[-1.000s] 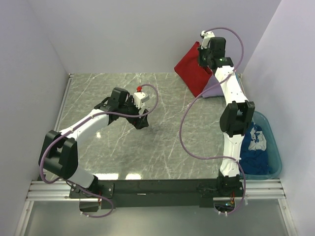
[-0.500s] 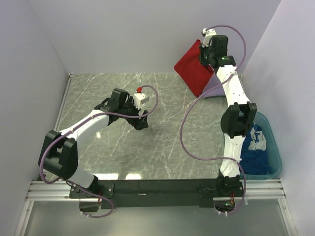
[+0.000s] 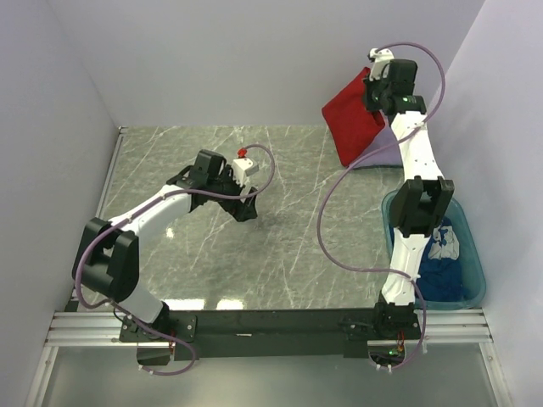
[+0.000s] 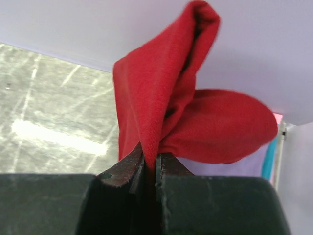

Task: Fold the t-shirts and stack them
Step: Neatly place the folded tshirt to the corner

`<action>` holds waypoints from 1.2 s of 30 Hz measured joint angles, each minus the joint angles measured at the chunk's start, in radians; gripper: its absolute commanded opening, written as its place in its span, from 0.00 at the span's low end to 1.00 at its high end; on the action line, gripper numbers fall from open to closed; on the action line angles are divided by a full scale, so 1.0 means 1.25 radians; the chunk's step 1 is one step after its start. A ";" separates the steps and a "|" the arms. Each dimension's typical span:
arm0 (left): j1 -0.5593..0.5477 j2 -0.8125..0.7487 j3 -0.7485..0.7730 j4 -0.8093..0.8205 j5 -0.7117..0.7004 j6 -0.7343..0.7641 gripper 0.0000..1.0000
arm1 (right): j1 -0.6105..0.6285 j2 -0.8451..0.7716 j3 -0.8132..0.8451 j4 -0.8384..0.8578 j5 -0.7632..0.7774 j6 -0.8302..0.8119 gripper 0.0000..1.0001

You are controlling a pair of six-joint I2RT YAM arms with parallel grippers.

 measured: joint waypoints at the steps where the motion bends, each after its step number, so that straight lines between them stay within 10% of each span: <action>1: 0.000 0.008 0.007 -0.002 0.000 -0.001 1.00 | -0.008 0.002 0.000 0.000 -0.006 -0.007 0.00; 27: 0.000 0.128 0.142 -0.069 0.000 -0.006 0.99 | -0.142 0.143 -0.001 0.098 -0.063 -0.213 0.00; 30: 0.000 0.133 0.148 -0.079 -0.003 -0.005 1.00 | -0.145 0.158 -0.007 0.123 -0.052 -0.228 0.20; 34: 0.000 0.133 0.171 -0.099 -0.004 0.002 0.99 | -0.146 0.184 -0.011 0.158 -0.006 -0.238 0.84; 36: 0.000 0.133 0.179 -0.101 -0.005 0.009 0.99 | -0.146 0.193 -0.011 0.171 0.031 -0.235 0.84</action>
